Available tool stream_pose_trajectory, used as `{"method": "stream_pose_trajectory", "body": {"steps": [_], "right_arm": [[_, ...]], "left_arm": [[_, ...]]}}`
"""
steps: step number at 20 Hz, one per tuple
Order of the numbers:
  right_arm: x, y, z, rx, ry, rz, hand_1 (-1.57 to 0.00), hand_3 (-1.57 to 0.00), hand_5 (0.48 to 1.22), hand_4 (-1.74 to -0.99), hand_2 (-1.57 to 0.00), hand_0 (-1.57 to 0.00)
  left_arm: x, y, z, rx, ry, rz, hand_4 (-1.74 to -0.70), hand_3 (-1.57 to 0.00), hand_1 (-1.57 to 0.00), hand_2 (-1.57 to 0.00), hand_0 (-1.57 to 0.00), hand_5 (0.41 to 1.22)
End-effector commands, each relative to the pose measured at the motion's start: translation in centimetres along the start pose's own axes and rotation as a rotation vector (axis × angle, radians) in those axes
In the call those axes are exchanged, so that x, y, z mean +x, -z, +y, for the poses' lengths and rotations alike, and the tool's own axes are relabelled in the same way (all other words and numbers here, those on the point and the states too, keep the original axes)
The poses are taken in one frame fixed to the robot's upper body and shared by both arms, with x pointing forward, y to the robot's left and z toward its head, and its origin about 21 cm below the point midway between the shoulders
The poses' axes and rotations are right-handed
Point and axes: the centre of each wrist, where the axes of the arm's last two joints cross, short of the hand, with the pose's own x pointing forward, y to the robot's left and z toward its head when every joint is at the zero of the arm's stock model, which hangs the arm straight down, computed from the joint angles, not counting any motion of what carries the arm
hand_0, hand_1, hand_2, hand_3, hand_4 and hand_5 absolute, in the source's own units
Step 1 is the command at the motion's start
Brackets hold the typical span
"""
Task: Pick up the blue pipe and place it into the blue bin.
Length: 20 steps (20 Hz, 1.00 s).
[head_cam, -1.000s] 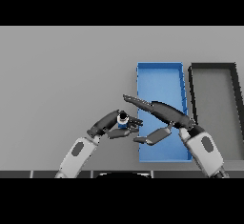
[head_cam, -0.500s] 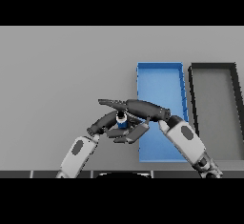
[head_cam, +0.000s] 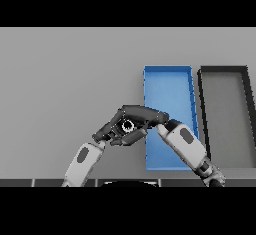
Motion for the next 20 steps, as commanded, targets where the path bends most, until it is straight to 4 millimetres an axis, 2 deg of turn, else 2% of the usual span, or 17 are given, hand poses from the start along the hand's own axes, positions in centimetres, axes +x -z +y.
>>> {"method": "stream_pose_trajectory", "body": {"steps": [1,3,5,8,11,12,13,15,17,20], "right_arm": [[0.0,-0.2,0.1,-0.007,-0.004,-0.010,-1.33,-1.23,0.869,-1.481,-1.33,-1.32],[0.0,0.1,0.3,-0.002,-0.035,-0.049,-1.42,-1.35,0.996,-1.474,-1.42,-1.41],[0.0,0.0,0.5,0.001,-0.050,-0.064,-1.47,-1.43,1.077,-1.481,-1.47,-1.47],[-0.2,0.0,0.9,-0.003,0.024,-0.076,-1.52,-1.50,1.147,-1.490,-1.52,-1.52],[-0.2,-0.1,1.0,-0.015,0.060,-0.067,-1.55,-1.53,1.183,-1.494,-1.55,-1.54],[-0.3,-0.1,1.2,-0.024,0.070,-0.065,-1.55,-1.54,1.191,-1.495,-1.55,-1.55],[-0.3,-0.1,1.2,-0.035,0.063,-0.062,-1.55,-1.55,1.197,-1.496,-1.55,-1.55],[-0.1,-0.1,1.2,-0.047,0.057,-0.057,-1.56,-1.56,1.206,-1.497,-1.56,-1.56],[0.0,0.6,1.2,-0.058,0.047,-0.030,-1.56,-1.56,1.211,-1.498,-1.56,-1.56],[-0.1,0.1,1.5,-0.065,0.050,-0.047,-1.57,-1.57,1.216,-1.498,-1.57,-1.57]], "left_arm": [[0.0,-0.1,-0.1,-0.003,0.004,-0.007,-1.70,-1.33,-1.57,-1.56,-1.57,1.221],[0.2,-0.1,0.2,0.001,0.011,-0.017,-1.72,-1.37,-1.57,-1.55,-1.57,1.221],[0.1,0.1,0.2,0.000,0.009,-0.025,-1.73,-1.40,-1.57,-1.55,-1.57,1.221],[0.1,0.2,-0.2,0.006,0.016,-0.033,-1.73,-1.44,-1.57,-1.56,-1.57,1.221],[0.3,-0.3,-0.2,0.017,0.019,-0.008,-1.73,-1.43,-1.57,-1.56,-1.57,1.221],[0.4,-0.2,0.1,0.021,0.031,-0.008,-1.73,-1.26,-1.57,-1.57,-1.57,1.221],[0.3,-0.2,0.0,0.017,0.050,-0.008,-1.63,-1.05,-1.37,-1.34,-1.45,1.221],[0.3,-0.4,0.3,-0.003,0.089,-0.003,-1.41,-0.67,-0.88,-0.85,-0.94,1.221],[0.1,-0.6,0.7,-0.042,0.096,0.011,-1.25,-0.43,-0.56,-0.55,-0.60,1.221],[0.1,-0.7,0.9,-0.063,0.104,0.065,-1.09,-0.22,-0.29,-0.28,-0.31,0.984]]}}
